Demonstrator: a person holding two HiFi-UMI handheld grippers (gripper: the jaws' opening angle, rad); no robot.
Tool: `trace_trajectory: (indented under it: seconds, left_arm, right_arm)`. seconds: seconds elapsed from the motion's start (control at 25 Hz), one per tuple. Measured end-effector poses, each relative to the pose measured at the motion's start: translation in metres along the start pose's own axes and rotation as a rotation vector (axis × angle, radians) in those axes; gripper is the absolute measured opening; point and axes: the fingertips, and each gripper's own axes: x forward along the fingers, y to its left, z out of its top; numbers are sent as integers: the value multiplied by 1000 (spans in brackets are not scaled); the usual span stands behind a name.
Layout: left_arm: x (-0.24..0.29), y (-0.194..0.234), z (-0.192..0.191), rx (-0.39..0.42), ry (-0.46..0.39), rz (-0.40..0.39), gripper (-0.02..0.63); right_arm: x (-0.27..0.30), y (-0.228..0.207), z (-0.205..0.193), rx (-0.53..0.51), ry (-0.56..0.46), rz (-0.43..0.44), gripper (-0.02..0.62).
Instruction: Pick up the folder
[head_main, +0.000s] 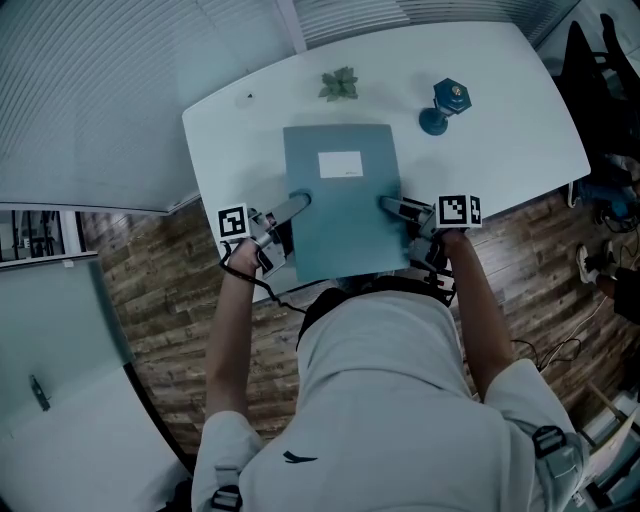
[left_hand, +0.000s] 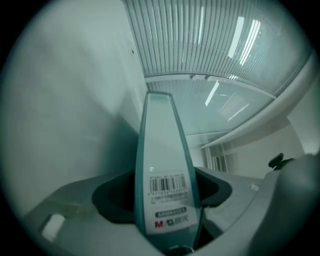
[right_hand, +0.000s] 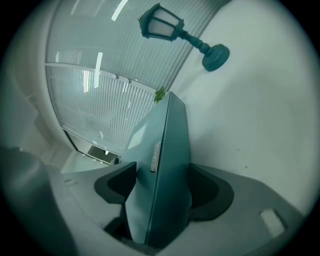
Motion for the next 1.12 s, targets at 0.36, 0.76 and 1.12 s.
trace_trajectory:
  seconds: [0.36,0.76,1.12]
  left_arm:
    - [22,-10,-24,98,111,62,356]
    - [6,-96,-15,489,-48,-72,339]
    - [-38,-166,-18,703,-325,-174,337]
  right_arm:
    - [-1,19,11,-91,-37,28,314]
    - [-32,100,61,-308,-265,220,282]
    - [-67,177,92,-513,-436,315,242]
